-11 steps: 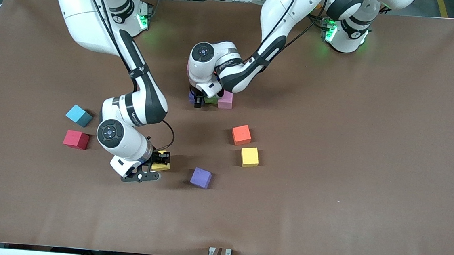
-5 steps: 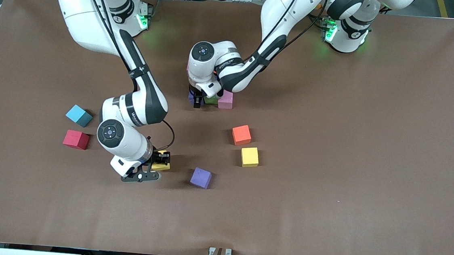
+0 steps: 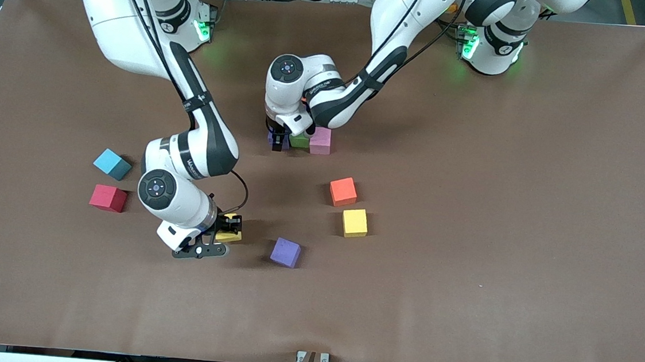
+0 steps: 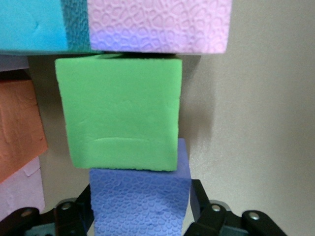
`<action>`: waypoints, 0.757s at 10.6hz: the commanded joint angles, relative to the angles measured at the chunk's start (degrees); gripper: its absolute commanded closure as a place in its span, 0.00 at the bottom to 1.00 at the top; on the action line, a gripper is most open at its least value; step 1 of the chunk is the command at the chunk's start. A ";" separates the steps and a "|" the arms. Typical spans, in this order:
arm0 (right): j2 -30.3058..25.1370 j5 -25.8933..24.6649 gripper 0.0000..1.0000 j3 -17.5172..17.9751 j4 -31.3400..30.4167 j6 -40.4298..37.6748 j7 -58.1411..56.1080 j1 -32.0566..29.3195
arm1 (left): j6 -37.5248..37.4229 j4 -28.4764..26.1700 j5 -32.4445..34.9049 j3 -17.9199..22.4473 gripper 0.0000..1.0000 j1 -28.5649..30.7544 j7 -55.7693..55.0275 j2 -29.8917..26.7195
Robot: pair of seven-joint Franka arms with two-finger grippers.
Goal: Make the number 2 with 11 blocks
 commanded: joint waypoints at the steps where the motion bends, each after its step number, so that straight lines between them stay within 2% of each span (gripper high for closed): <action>1: -0.79 -0.78 1.00 0.23 -0.60 -0.43 0.45 -0.11 | -2.85 -0.49 0.98 -0.20 0.20 -0.12 -1.39 -1.92; 5: -0.79 -0.69 1.00 0.32 -0.86 -0.51 0.54 -0.10 | -4.71 -0.49 0.89 -0.46 0.20 0.41 -1.21 -3.59; 8: -2.02 -0.60 1.00 0.58 -1.99 -3.50 3.78 0.42 | -6.29 -0.58 0.98 -0.55 0.20 0.50 -1.04 -4.72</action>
